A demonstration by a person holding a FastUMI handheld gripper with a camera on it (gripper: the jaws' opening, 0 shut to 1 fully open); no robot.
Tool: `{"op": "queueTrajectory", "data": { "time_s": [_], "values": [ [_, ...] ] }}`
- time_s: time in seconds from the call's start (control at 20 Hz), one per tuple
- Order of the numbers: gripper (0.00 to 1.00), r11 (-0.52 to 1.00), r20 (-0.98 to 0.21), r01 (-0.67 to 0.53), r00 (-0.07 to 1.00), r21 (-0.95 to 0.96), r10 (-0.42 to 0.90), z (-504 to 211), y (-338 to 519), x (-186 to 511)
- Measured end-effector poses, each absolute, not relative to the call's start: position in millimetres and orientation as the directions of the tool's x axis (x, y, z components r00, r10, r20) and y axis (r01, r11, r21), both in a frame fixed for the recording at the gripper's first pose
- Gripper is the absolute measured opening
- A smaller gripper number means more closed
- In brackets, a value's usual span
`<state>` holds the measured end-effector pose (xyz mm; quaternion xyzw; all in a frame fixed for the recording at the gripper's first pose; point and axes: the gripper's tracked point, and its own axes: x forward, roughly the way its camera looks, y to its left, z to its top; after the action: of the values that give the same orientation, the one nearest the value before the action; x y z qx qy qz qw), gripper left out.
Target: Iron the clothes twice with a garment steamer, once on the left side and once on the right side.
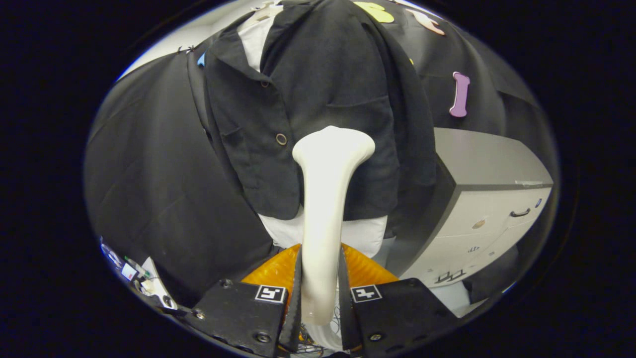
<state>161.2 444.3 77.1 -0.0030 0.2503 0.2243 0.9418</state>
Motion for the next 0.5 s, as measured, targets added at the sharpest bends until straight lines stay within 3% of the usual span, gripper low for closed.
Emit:
{"op": "queueTrajectory", "data": {
  "time_s": [0.5],
  "values": [
    [0.34,0.902,-0.479,-0.413,0.772,0.123,0.419,79.4,441.3,160.6]
  ]
}}
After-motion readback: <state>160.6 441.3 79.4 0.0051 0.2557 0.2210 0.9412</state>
